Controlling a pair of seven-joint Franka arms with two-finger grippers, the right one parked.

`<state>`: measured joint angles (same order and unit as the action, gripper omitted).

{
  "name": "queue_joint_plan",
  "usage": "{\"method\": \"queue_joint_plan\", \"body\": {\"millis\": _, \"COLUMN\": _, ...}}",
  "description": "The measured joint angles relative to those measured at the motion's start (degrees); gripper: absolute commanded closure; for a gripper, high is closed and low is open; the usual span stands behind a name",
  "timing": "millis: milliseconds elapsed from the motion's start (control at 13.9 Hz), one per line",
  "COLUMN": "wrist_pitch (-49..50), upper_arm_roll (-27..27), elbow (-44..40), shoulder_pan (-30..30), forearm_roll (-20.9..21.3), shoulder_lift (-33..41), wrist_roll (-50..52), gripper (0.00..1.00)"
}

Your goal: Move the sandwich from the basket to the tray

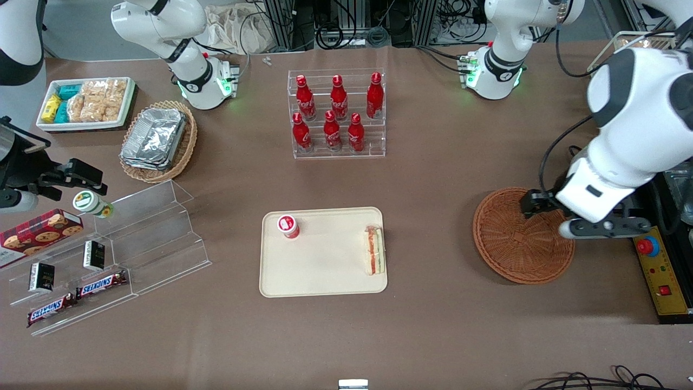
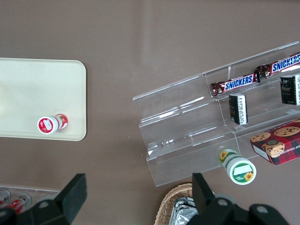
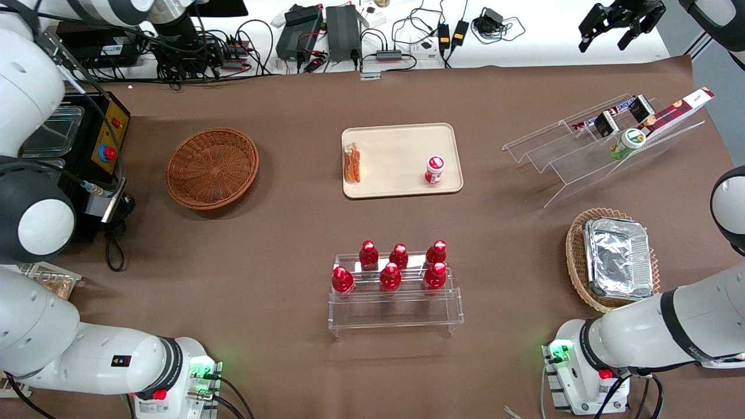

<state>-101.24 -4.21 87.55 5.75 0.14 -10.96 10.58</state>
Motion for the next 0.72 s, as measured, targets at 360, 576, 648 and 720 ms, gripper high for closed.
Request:
{"method": "queue_joint_plan", "body": {"millis": 360, "wrist_pitch": 1.7, "upper_arm_roll": 0.0, "elbow": 2.2, "shoulder_pan": -5.7, "forearm_roll": -1.0, "shoulder_lift": 3.1, "wrist_roll": -4.4, "gripper": 0.01}}
{"method": "queue_joint_plan", "body": {"millis": 576, "wrist_pitch": 2.1, "upper_arm_roll": 0.0, "elbow": 2.4, "shoulder_pan": -5.9, "forearm_roll": -0.4, "shoulder_lift": 3.3, "wrist_roll": -2.7, "gripper": 0.00}}
{"method": "queue_joint_plan", "body": {"millis": 648, "wrist_pitch": 2.1, "upper_arm_roll": -0.1, "elbow": 2.4, "shoulder_pan": -5.9, "forearm_roll": 0.3, "shoulder_lift": 3.3, "wrist_roll": -2.6, "gripper": 0.00}}
{"method": "queue_joint_plan", "body": {"millis": 720, "wrist_pitch": 2.1, "upper_arm_roll": -0.3, "elbow": 2.4, "shoulder_pan": -5.8, "forearm_roll": 1.0, "shoulder_lift": 3.3, "wrist_roll": -2.6, "gripper": 0.00}}
